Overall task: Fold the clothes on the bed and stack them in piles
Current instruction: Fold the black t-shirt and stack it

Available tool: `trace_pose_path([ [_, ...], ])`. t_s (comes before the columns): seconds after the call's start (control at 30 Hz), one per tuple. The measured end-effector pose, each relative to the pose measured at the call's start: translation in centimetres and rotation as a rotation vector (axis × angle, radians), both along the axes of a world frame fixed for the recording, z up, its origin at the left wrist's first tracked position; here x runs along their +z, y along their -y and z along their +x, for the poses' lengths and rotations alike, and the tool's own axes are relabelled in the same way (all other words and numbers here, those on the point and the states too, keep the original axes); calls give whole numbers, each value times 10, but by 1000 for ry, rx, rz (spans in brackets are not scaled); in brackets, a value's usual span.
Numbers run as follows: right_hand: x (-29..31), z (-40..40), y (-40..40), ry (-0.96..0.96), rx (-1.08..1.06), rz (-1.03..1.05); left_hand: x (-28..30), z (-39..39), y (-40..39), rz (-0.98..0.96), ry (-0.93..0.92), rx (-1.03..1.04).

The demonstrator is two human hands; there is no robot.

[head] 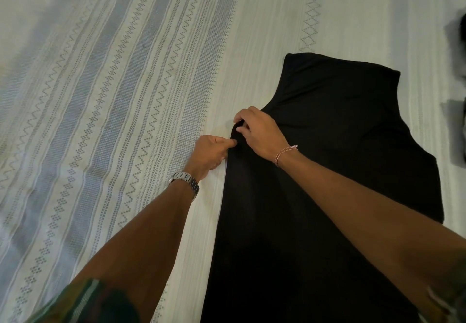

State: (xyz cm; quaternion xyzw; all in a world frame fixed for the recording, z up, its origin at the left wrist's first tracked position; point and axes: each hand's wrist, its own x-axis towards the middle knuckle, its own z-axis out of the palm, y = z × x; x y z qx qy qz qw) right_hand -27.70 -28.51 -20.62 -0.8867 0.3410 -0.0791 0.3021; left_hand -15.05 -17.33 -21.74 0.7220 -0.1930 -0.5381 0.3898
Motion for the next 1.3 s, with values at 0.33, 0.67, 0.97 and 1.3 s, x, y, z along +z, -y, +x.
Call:
trace_pose_path([
  [0.33, 24, -75, -79, -21, -66, 109, 22, -17, -64, -14, 327, 11],
  [0.67, 34, -124, -167, -153, -59, 226, 39, -76, -209, 275, 465, -246],
  [0.97, 21, -99, -217, -109, -271, 388, 44, -109, -258, 308, 446, -258],
  [1.3, 20, -46, -221, -327, -490, 260, 35, -104, -278, 273, 378, -274],
])
